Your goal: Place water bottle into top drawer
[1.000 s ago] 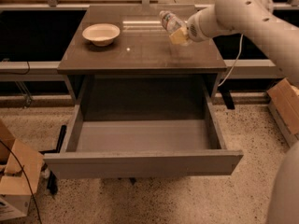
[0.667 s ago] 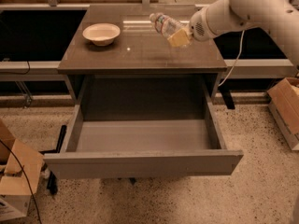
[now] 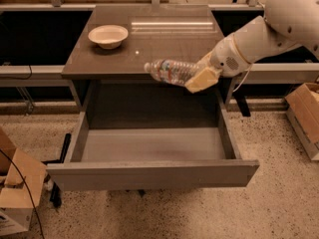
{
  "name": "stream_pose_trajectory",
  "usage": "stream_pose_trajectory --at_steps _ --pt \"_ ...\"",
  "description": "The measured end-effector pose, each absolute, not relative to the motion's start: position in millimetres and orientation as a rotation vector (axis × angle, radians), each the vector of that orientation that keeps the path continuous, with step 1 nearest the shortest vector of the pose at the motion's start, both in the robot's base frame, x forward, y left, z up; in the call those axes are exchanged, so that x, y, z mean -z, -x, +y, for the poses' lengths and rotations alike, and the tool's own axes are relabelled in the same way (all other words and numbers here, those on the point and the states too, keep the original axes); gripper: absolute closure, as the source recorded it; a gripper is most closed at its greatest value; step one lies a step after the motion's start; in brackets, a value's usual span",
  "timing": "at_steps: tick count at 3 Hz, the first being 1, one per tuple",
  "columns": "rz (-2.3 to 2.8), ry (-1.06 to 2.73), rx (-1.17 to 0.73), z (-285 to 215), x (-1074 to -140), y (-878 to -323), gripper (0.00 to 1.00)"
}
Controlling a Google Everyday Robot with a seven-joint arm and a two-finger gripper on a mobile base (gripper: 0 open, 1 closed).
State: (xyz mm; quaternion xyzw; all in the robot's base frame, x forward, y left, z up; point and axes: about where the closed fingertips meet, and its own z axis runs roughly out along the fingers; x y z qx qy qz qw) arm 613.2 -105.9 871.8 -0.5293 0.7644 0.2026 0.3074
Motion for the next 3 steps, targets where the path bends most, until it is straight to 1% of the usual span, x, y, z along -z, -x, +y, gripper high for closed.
stream_pose_trajectory --at_steps 1,3 --pt "2.023 1.486 -0.571 -108 -861 -594 1.0" --pt "2.031 1.55 -0.559 -98 -844 -593 1.0"
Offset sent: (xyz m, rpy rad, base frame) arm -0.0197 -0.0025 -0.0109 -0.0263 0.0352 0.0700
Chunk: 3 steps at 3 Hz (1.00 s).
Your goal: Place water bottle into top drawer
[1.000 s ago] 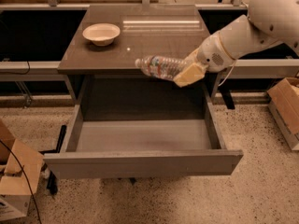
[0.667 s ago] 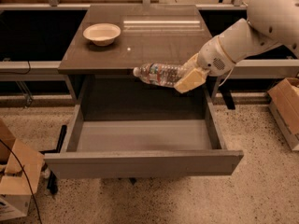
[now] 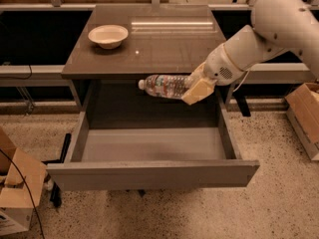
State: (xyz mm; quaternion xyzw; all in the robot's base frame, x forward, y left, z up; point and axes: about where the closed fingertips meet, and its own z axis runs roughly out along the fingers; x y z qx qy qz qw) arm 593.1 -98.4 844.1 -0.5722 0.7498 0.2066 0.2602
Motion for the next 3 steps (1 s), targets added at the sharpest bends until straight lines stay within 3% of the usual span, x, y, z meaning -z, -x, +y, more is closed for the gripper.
stream_pose_trajectory --at_steps 2,3 --pt "2.11 1.662 -0.619 -87 -735 -569 1.0" --pt "2.165 1.635 -0.682 -89 -684 -561 0.84"
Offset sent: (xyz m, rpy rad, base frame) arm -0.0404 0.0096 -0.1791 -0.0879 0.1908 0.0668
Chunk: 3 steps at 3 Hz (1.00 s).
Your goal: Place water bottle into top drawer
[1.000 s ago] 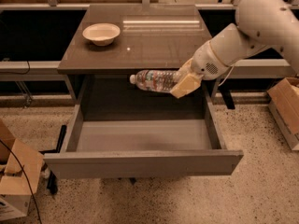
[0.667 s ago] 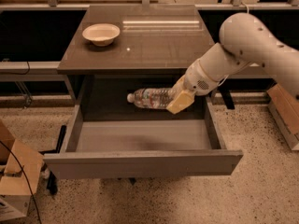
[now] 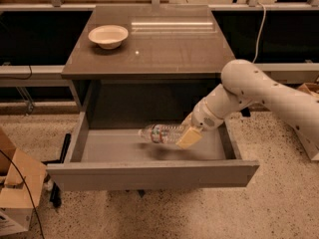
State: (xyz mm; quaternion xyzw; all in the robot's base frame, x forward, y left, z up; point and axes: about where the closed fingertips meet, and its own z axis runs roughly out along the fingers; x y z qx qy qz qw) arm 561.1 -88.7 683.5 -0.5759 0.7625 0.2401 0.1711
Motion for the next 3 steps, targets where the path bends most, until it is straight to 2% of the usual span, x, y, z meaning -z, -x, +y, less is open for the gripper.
stream_pose_trajectory --at_steps 1,2,3 --pt "2.191 1.596 -0.711 -86 -655 -560 0.6" --pt "2.178 1.566 -0.746 -73 -639 -562 0.29" --pt "2.161 1.56 -0.765 -65 -636 -562 0.06"
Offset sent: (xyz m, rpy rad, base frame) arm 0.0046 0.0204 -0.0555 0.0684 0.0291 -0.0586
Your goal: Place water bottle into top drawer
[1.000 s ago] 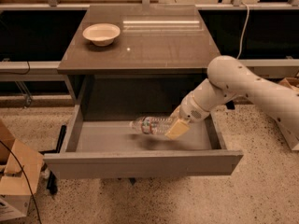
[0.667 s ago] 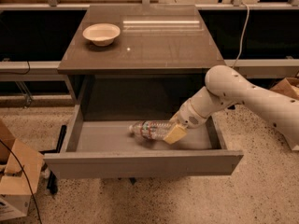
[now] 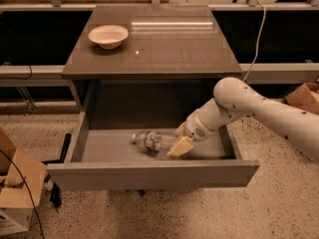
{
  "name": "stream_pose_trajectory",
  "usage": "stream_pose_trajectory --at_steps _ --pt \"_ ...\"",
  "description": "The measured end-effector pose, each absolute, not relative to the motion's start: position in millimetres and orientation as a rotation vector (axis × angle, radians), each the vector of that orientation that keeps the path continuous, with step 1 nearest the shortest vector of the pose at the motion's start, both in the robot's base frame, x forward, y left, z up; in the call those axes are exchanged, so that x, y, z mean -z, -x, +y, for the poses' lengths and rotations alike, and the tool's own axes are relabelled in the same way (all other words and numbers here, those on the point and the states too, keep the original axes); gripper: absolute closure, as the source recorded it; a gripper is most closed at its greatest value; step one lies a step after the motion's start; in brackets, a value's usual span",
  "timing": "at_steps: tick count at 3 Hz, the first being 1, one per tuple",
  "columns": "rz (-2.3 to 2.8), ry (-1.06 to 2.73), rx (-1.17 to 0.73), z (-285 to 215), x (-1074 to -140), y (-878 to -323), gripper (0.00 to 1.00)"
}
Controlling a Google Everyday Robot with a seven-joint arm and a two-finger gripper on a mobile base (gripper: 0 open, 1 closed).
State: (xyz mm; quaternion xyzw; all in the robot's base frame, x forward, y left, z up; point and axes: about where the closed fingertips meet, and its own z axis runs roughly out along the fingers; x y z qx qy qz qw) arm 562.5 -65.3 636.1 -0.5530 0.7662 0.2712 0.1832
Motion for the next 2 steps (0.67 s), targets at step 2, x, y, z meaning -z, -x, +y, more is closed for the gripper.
stream_pose_trajectory --at_steps 2 --pt "2.162 1.562 -0.767 -64.8 -635.3 -562.0 0.0"
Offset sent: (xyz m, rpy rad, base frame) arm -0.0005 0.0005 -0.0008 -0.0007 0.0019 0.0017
